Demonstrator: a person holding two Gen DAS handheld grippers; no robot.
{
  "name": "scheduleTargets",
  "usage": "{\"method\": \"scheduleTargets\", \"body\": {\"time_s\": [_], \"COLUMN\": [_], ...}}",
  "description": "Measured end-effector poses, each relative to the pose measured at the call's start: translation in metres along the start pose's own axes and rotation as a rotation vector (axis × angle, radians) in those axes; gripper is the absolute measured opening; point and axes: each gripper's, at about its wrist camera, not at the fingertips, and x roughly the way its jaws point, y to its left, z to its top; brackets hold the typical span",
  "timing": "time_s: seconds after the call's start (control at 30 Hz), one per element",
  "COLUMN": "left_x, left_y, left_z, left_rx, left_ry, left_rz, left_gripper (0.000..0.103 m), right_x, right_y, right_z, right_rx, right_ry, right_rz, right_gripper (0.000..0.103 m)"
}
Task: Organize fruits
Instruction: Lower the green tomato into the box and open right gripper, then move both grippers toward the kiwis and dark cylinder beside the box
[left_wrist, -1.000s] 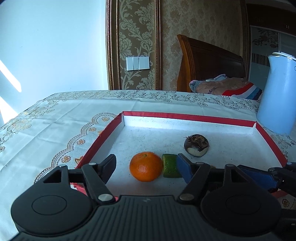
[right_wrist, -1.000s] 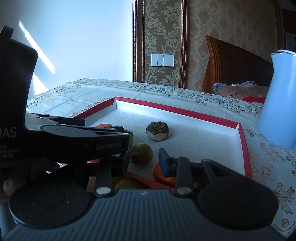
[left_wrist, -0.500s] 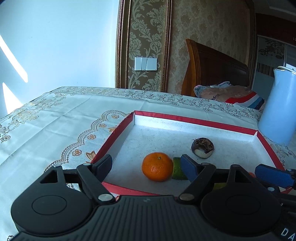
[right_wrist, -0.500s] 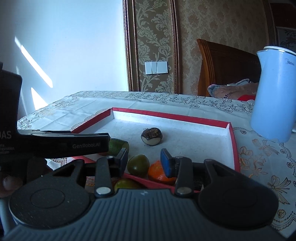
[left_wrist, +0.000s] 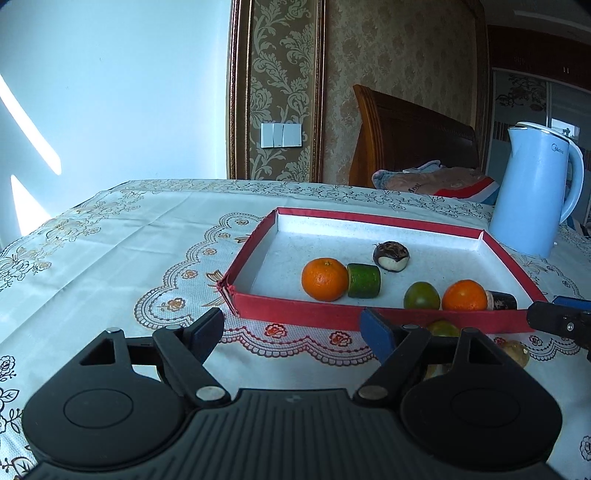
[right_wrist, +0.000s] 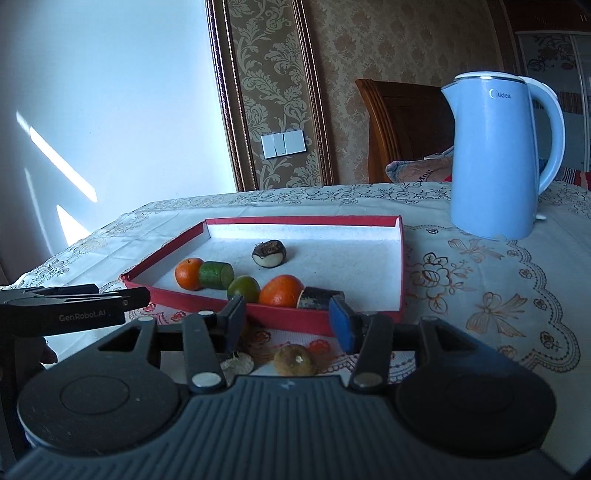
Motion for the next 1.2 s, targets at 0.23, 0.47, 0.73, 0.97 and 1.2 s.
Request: {"method": "scheduleTargets", "body": {"time_s": [0.23,0.47,0.73,0.97,1.2], "left_x": [-0.008,-0.004,0.001,-0.001,0.0], "left_y": [-0.01,-0.023,-0.022,-0.03,-0.041], "left_z": [-0.013,-0.014,-0.017,-0.019,-0.02], "left_rx": [0.045,0.106,0.101,0.148,0.214], "left_ry": [0.021,0.038,0.087,0.089,0.095], "left_rz": [-0.026,-0.03,-0.071,-0.084,-0.121], "left_gripper": [0.081,0.081,0.081,0.081,0.081], "right_x": [-0.013,-0.012,0.0,0.016,0.026], "right_y": [-0.006,0.0,0.002,0.004,0.008], "right_z": [-0.017,-0.019,-0.02,-0.017,-0.014], "right_rx": [0.006,-0.042,-0.05,-0.059,-0.076], "right_ry": [0.022,0.035,0.096,0.159,0.177], "right_rz": [-0.037,-0.057,-0.042,-0.055,-0.051], "right_gripper": [0.057,0.057,0.057,0.055,0.047]}}
